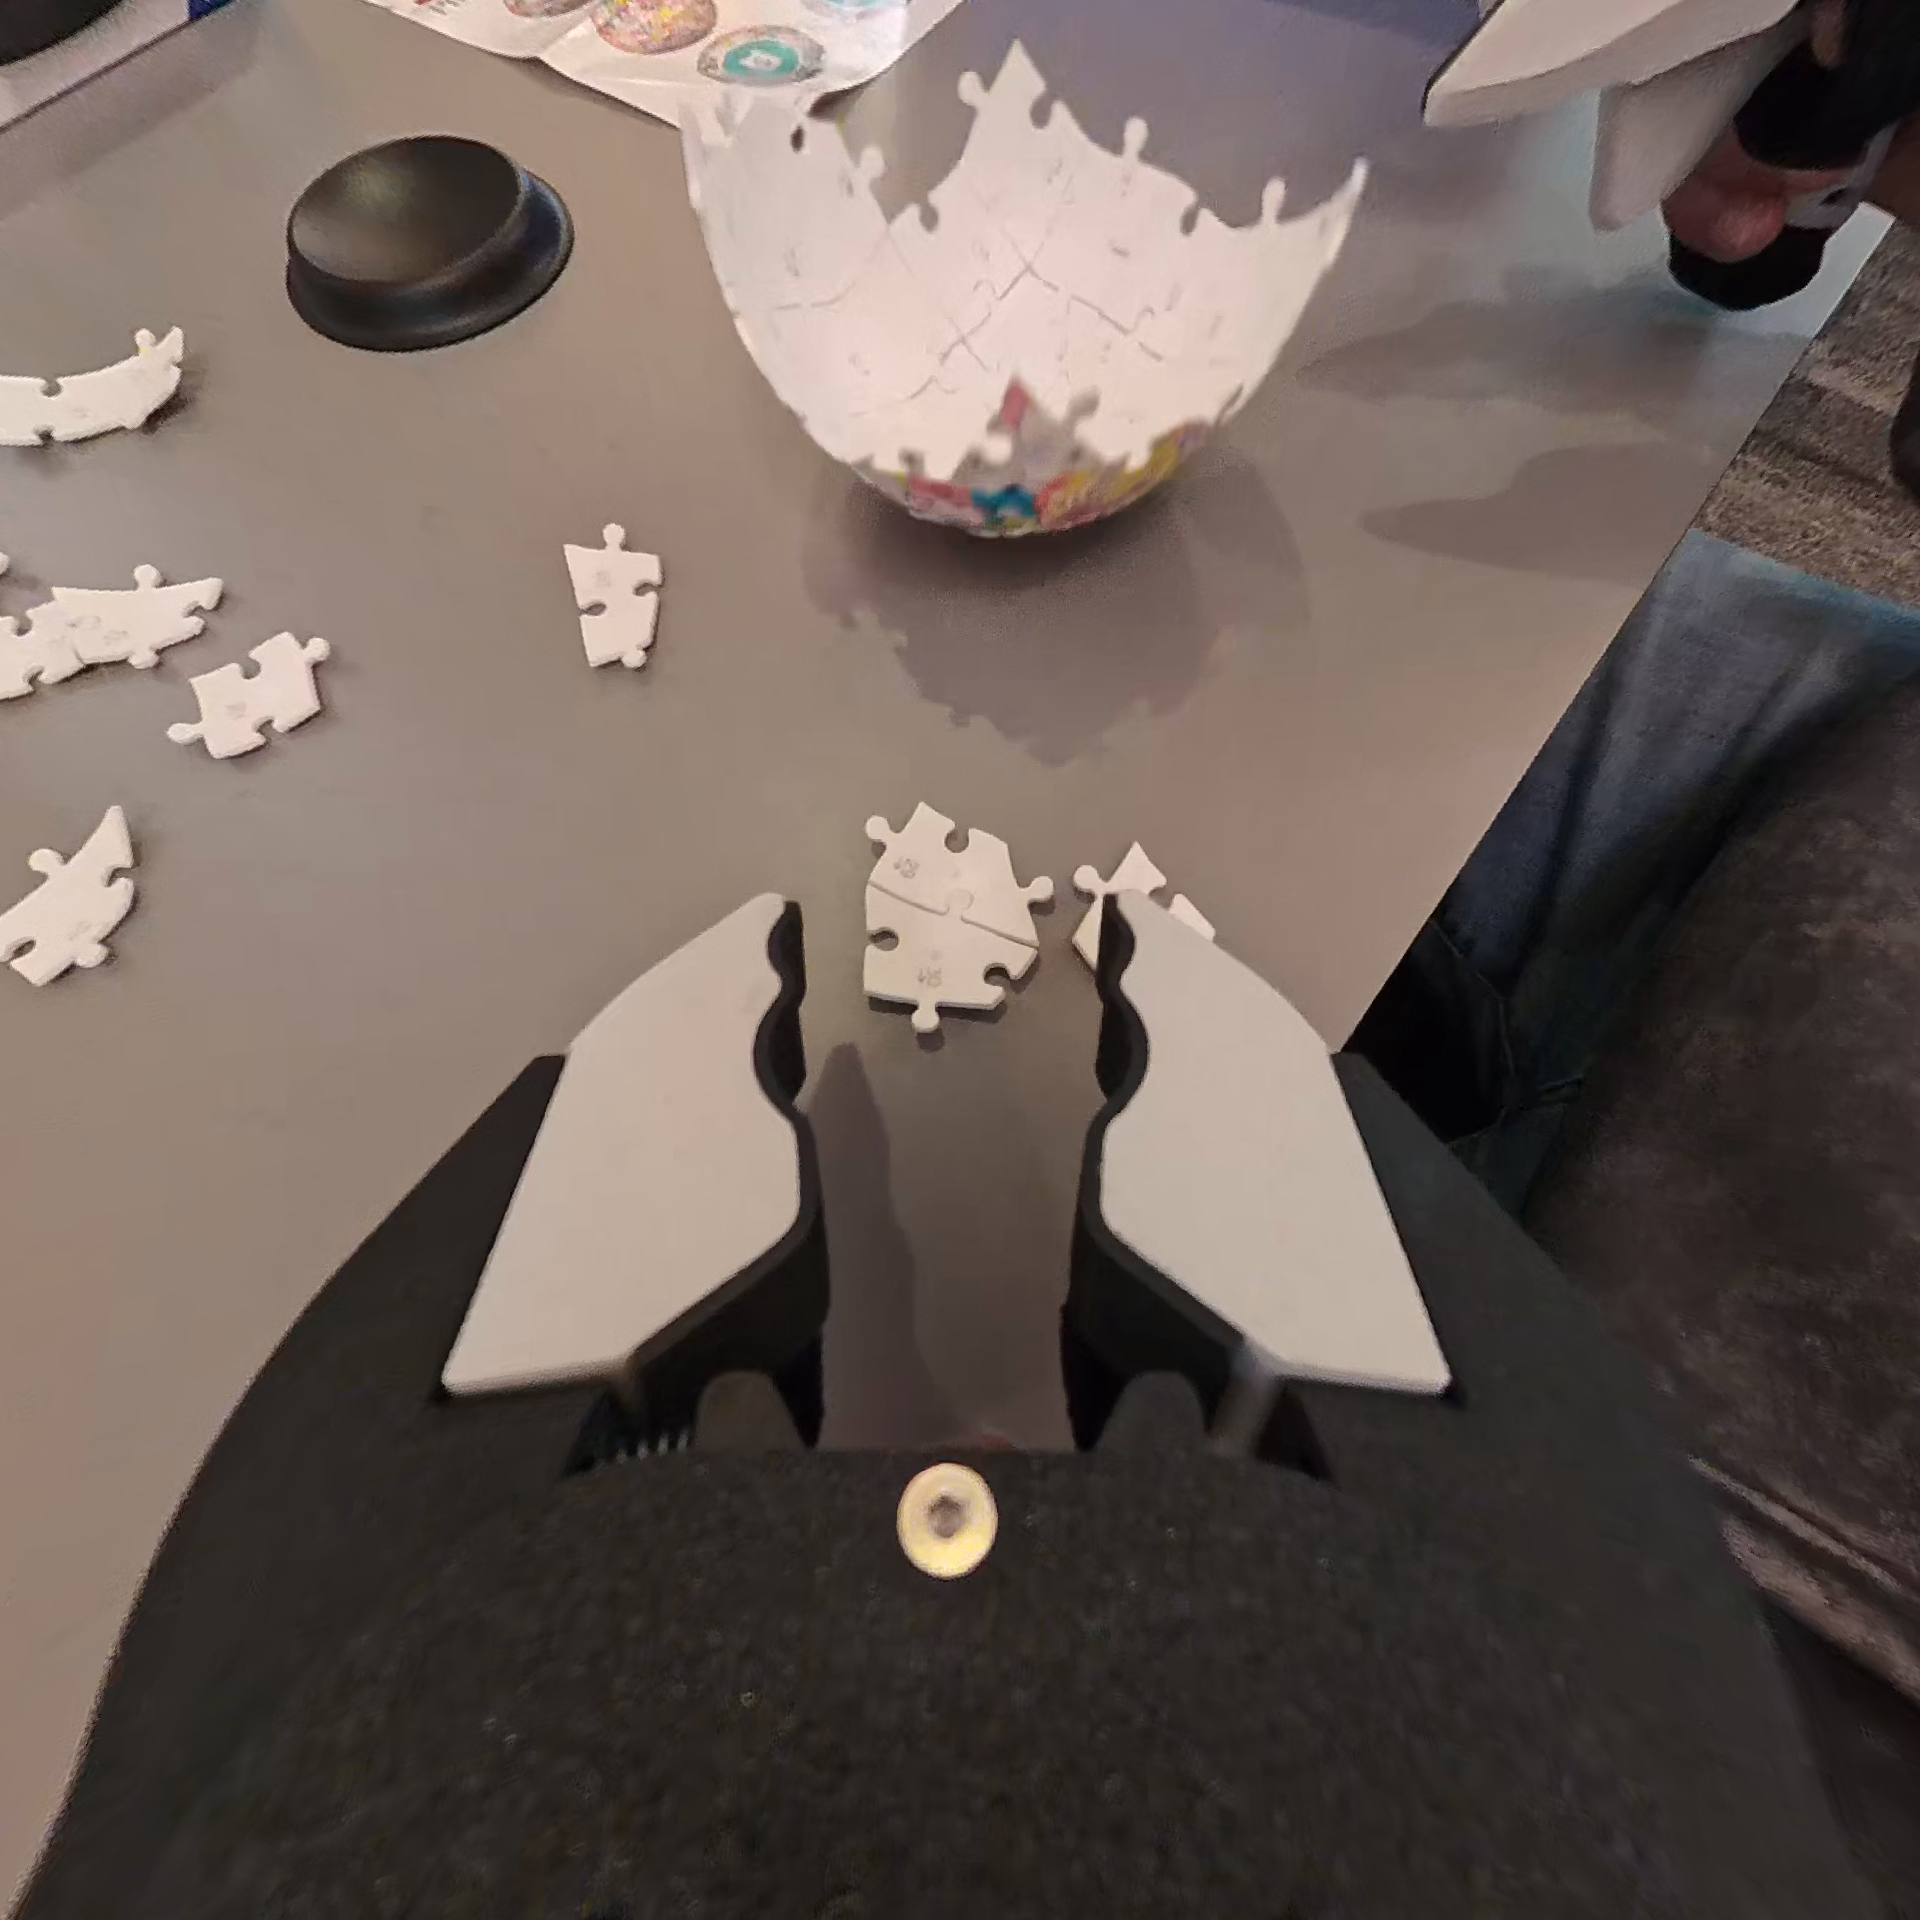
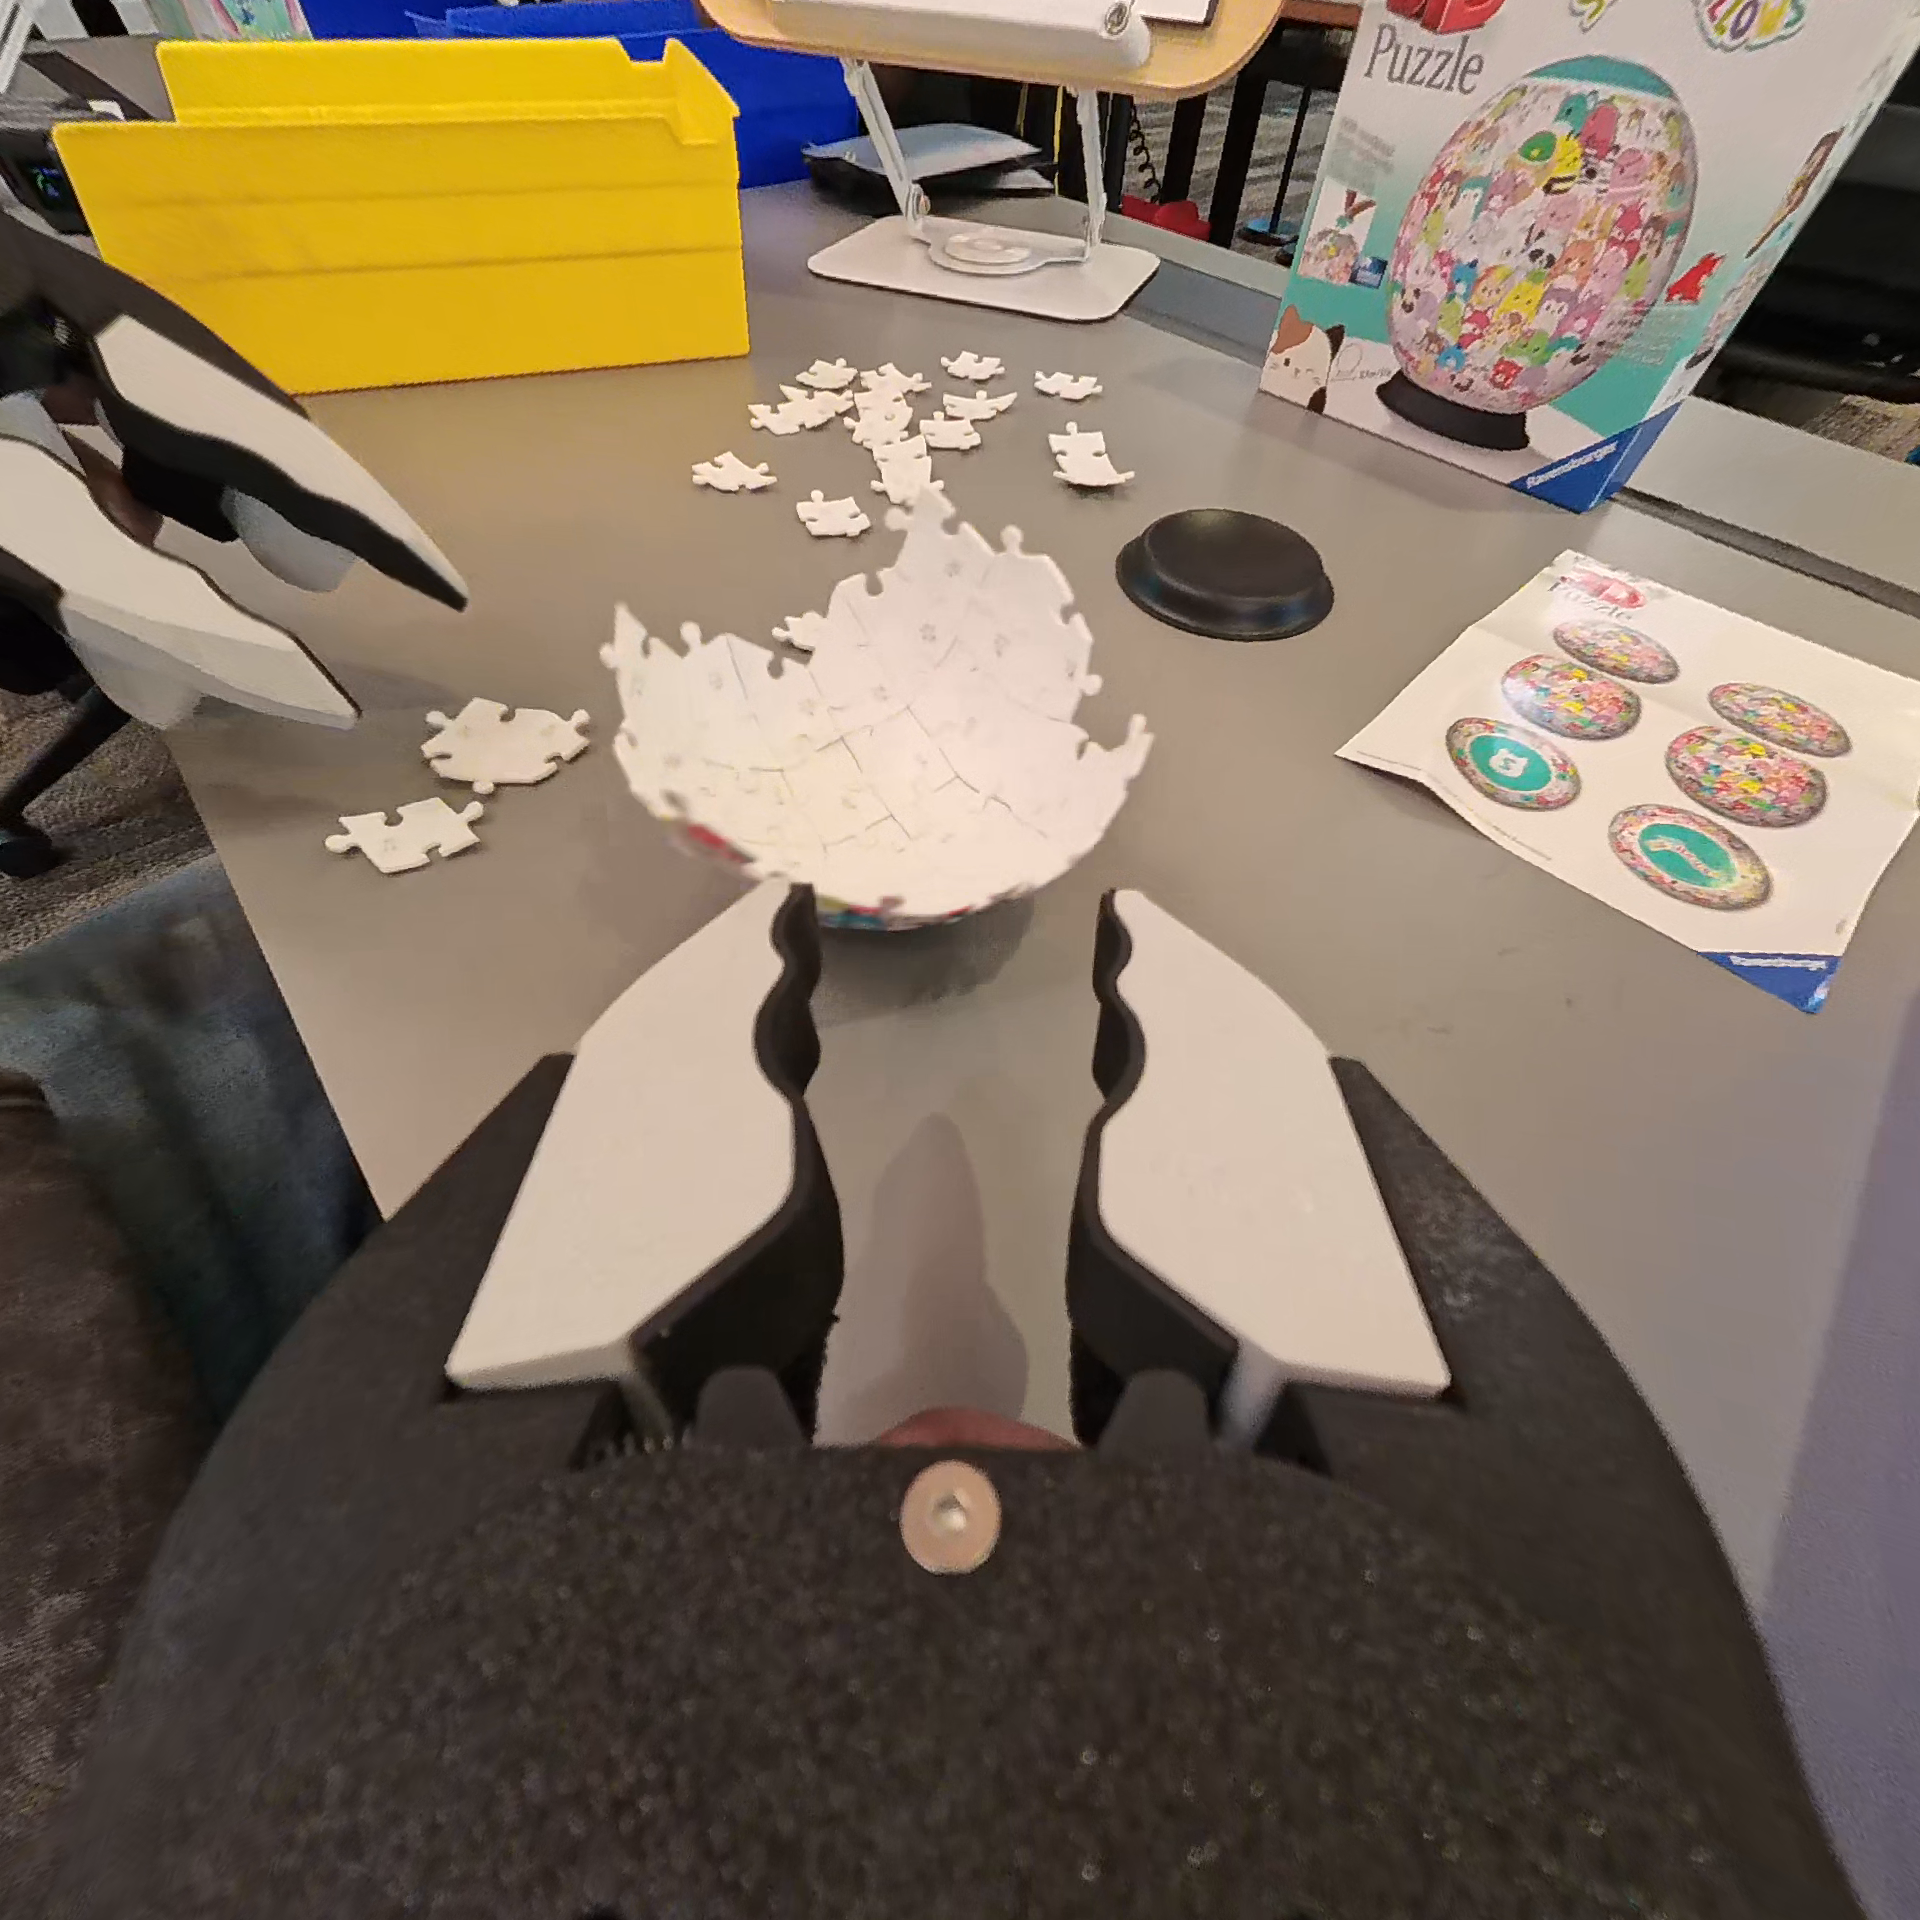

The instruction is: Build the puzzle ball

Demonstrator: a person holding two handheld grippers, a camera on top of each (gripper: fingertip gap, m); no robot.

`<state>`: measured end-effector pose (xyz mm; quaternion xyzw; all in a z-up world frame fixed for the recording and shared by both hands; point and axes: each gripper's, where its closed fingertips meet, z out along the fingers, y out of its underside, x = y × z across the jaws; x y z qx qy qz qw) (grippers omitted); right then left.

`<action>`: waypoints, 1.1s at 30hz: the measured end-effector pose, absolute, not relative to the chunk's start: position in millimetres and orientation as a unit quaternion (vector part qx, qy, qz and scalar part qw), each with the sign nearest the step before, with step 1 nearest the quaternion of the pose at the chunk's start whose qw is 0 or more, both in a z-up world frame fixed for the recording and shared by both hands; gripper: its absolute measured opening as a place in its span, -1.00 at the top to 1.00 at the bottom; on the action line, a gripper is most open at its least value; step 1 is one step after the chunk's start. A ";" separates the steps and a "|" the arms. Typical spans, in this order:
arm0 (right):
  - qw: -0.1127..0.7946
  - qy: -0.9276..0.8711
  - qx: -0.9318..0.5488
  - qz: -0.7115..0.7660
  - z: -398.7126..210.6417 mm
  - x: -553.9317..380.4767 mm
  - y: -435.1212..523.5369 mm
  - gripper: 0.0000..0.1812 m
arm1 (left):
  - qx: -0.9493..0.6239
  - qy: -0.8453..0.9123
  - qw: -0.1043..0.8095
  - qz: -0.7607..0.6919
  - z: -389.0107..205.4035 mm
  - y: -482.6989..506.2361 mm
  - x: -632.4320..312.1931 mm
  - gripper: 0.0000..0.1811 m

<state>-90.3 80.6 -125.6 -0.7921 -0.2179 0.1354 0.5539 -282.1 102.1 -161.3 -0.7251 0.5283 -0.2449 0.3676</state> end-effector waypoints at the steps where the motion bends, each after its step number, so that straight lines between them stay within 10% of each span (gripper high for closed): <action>1: 0.552 -0.221 -0.793 0.136 -126.5 -91.6 80.3 0.45 | -0.724 0.530 0.370 -0.241 -161.6 102.3 -281.9 0.41; 33: 0.507 -0.289 -0.800 0.140 -145.4 -126.3 77.1 0.57 | -0.729 0.543 0.356 -0.218 -171.1 104.3 -283.1 0.44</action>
